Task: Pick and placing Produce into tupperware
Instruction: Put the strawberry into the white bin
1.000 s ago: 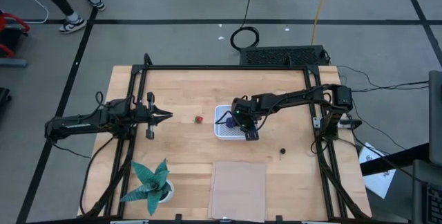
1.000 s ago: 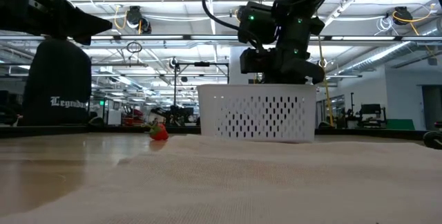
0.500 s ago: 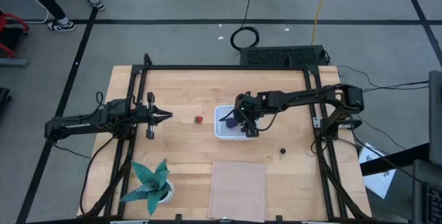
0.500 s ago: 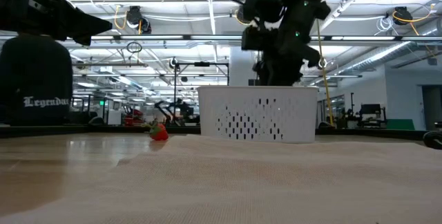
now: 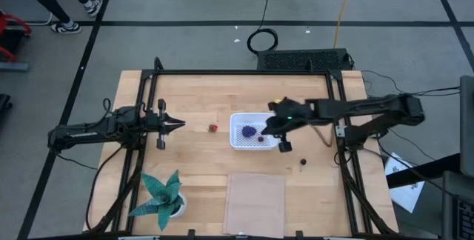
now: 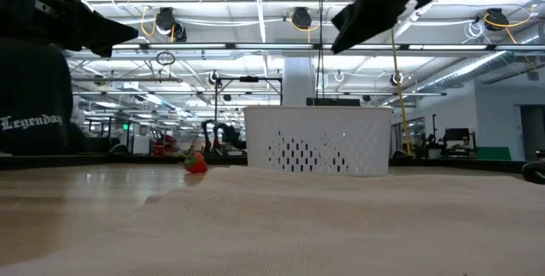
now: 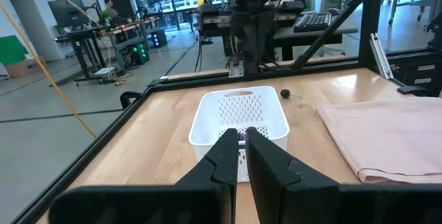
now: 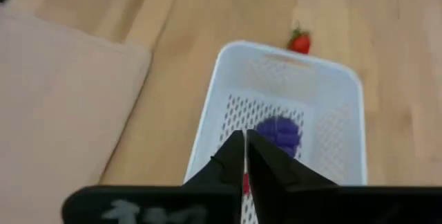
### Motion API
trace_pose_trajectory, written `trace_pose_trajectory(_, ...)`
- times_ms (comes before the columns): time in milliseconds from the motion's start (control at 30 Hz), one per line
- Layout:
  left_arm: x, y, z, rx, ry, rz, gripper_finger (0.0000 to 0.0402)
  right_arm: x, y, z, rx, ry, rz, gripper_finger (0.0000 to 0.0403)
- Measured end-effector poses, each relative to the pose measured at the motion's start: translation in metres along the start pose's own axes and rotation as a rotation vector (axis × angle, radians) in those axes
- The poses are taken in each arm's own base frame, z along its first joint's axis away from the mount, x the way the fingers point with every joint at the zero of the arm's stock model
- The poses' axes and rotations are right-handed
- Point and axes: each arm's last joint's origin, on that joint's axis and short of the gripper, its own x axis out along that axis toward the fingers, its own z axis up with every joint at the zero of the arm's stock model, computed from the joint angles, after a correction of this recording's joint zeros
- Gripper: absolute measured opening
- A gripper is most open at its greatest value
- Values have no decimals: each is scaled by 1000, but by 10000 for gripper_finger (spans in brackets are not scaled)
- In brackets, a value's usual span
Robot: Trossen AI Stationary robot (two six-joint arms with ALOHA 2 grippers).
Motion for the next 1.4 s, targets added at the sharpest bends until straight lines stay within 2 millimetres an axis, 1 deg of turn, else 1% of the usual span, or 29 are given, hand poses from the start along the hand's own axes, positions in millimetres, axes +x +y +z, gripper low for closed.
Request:
trace_pose_trajectory(100,0,0,0,0,0,0,33,-12,1,-19,20,-119,-41,2)
trace_pose_trajectory(367,0,0,0,2,-4,1,33,-47,-5,-82,133,-356,-193,1)
trace_pose_trajectory(467,0,0,1,3,-7,1,33,-56,-6,-100,166,-507,-159,0)
trace_pose_trajectory(567,0,0,1,2,-6,2,33,-56,0,-118,184,-617,-109,0)
trace_pose_trajectory(667,0,0,1,4,-6,2,33,-48,6,-139,215,-631,-114,0)
trace_pose_trajectory(733,0,0,0,4,-5,10,33,-42,7,-151,260,-631,-155,0)
trace_pose_trajectory(833,0,1,1,3,-3,28,33,-38,10,-160,287,-615,-214,0)
trace_pose_trajectory(933,0,1,1,-1,-2,31,33,-35,15,-165,255,-605,-190,0)
trace_pose_trajectory(1167,0,1,0,1,-1,31,33,-43,24,-161,190,-698,-161,0)
trace_pose_trajectory(1400,0,1,-1,-1,18,31,33,-46,26,-165,202,-686,-154,0)
